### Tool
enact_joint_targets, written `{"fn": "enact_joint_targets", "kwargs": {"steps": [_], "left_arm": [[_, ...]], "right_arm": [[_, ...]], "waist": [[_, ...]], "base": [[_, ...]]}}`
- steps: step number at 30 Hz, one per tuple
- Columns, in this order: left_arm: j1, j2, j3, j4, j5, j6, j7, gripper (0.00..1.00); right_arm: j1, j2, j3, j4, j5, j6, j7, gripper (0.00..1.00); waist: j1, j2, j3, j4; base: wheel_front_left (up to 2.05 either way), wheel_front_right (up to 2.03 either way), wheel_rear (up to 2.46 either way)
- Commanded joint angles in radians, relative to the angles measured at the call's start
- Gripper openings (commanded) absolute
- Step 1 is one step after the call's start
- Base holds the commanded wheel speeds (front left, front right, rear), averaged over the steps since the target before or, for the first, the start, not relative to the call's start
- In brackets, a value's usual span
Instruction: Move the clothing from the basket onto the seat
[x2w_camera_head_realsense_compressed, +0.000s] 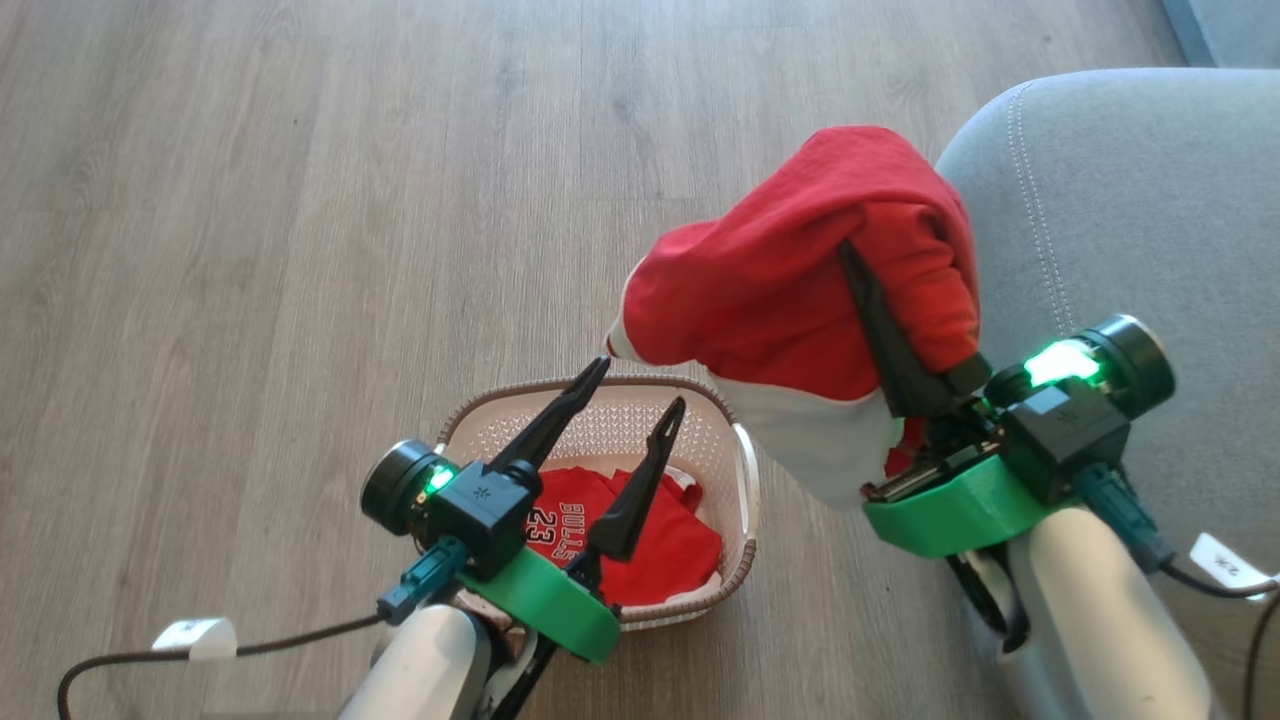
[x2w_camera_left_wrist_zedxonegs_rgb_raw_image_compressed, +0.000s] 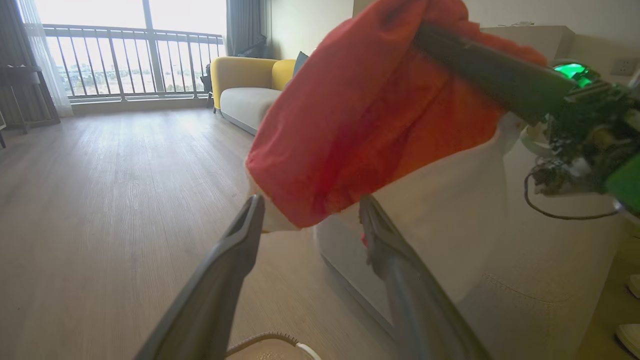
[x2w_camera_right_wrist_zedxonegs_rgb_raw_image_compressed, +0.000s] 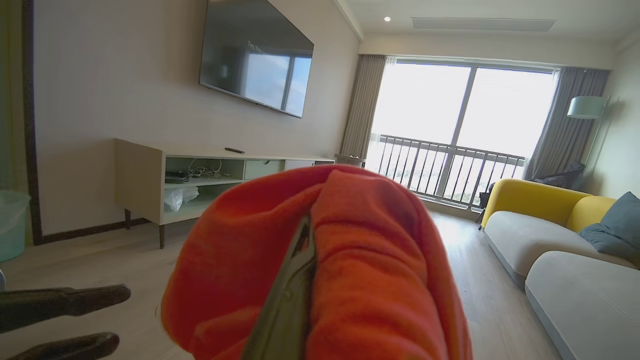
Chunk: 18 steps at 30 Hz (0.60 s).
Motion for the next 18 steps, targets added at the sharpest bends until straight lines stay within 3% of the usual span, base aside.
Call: {"fn": "enact_joint_targets", "kwargs": {"steps": [1,18], "left_arm": [[-0.017,0.003,0.036,-0.023,0.004,-0.004,-0.005,1.00],[0.034,0.007,-0.041,0.105,0.005,-0.014,-0.005,1.00]], "right_arm": [[-0.055,-0.011,0.010,-0.043,-0.009,0.000,-0.006,0.00],[-0.051,-0.050,-0.016,-0.047,-0.026,0.000,-0.006,0.00]], "waist": [[0.0000,0.0000,-0.002,-0.001],[0.0000,0.0000,-0.013,-0.026]], "base": [[0.00,0.00,0.00],[0.00,0.00,0.00]]}}
